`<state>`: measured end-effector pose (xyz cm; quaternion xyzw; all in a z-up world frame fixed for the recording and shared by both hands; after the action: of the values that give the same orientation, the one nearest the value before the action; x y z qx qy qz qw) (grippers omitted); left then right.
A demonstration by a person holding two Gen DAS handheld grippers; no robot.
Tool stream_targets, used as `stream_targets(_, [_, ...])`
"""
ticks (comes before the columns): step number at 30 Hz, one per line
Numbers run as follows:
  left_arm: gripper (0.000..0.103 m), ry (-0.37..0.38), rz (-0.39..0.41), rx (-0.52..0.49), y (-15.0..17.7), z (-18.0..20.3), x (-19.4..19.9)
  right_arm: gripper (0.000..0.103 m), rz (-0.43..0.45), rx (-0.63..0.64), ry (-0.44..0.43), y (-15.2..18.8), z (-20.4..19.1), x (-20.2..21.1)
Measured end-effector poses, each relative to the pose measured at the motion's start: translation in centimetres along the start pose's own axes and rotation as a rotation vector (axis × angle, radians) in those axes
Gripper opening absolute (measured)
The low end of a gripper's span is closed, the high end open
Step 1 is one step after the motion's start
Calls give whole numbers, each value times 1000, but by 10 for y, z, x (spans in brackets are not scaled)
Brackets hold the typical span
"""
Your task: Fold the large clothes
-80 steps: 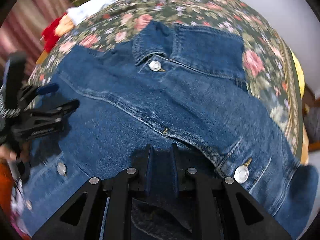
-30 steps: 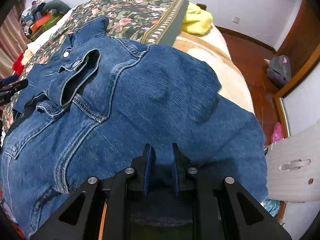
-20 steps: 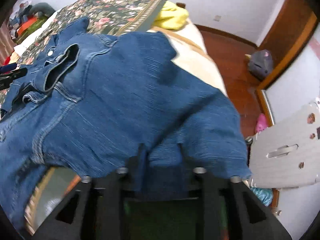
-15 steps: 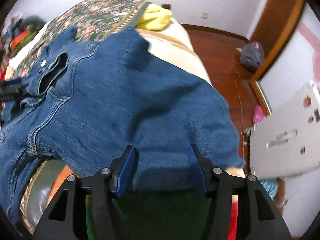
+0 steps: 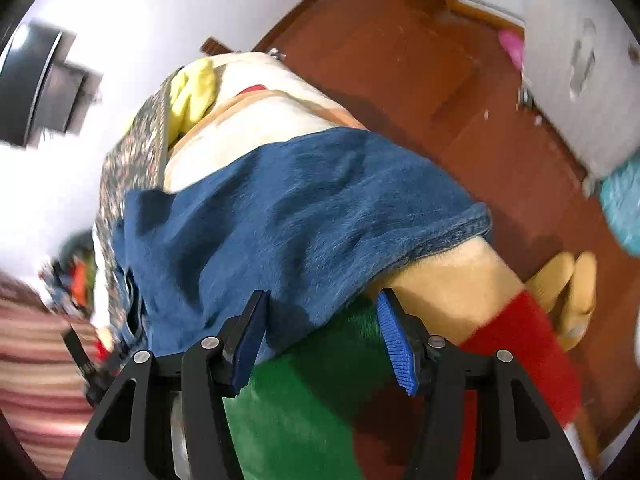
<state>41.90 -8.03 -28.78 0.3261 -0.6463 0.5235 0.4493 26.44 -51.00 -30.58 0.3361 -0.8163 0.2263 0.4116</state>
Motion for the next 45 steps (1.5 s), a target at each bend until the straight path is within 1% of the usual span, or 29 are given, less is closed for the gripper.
stream_targets(5, [90, 1, 0, 2, 0, 0, -1, 53, 39, -40, -27, -19, -1, -14])
stream_targets(7, [91, 0, 2, 5, 0, -1, -1, 49, 70, -44, -30, -29, -6, -21])
stream_targets(9, [90, -4, 4, 4, 0, -1, 0, 35, 93, -31, -27, -34, -15, -25])
stream_targets(10, [90, -9, 6, 1, 0, 0, 0, 31, 114, -11, -14, -36, -21, -24])
stream_targets(12, [90, -21, 10, -6, 0, 0, 2, 24, 174, 65, 44, -43, -38, -18])
stream_targets(13, [90, -33, 13, -11, -1, -1, 3, 22, 207, 100, 66, -45, -49, -13])
stream_targets(14, [90, -43, 18, -15, -1, -1, 4, 21, 229, 122, 74, -48, -56, -8])
stream_targets(15, [90, -57, 25, -21, -2, -2, 6, 17, 251, 145, 72, -51, -65, -3])
stream_targets(18, [90, -96, 56, -35, -3, -5, 16, 13, 328, 225, 31, -55, -105, 23])
stream_targets(19, [90, -101, 70, -38, -4, -6, 21, 12, 367, 267, 9, -55, -125, 36])
stream_targets(21, [90, -97, 102, -33, -4, -10, 32, 10, 416, 324, -27, -52, -154, 55])
stream_targets(22, [90, -94, 123, -22, -5, -15, 41, 9, 448, 368, -53, -49, -178, 69])
stream_targets(24, [90, -89, 161, 2, -7, -25, 57, 9, 481, 438, -97, -38, -212, 89])
stream_targets(25, [90, -84, 178, 14, -7, -30, 64, 9, 501, 488, -127, -31, -239, 101])
stream_targets(28, [90, -64, 258, 69, -7, -56, 99, 9, 519, 595, -197, -9, -303, 114])
stream_targets(30, [90, -61, 304, 104, -3, -74, 118, 9, 507, 656, -231, 8, -339, 114])
stream_targets(31, [90, -61, 323, 119, 0, -83, 127, 9, 499, 701, -253, 22, -365, 111])
stream_targets(33, [90, -60, 365, 160, 11, -107, 147, 9, 488, 767, -273, 46, -401, 100])
stream_targets(36, [90, -60, 396, 202, 32, -138, 165, 8, 447, 849, -276, 82, -447, 69])
stream_targets(38, [90, -78, 397, 229, 50, -160, 171, 8, 382, 894, -272, 109, -472, 36])
stream_targets(39, [90, -86, 392, 238, 58, -168, 172, 8, 343, 916, -263, 122, -481, 16])
stream_targets(41, [90, -103, 370, 258, 75, -185, 169, 9, 272, 953, -229, 146, -489, -23])
stream_targets(45, [90, -139, 313, 298, 103, -210, 151, 9, 105, 1003, -133, 182, -474, -101])
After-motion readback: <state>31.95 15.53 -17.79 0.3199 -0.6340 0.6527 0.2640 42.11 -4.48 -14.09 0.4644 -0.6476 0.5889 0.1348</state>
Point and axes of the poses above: each gripper's, at about its wrist camera, not at the fingertips, and x roughly against the way its jaws point, z to its right, y to its underside, the point moved 8 cm from there along -x, roughly the way its jaws point, and after that the axes turned 4 degrees about -z, right-handed, at the moved point
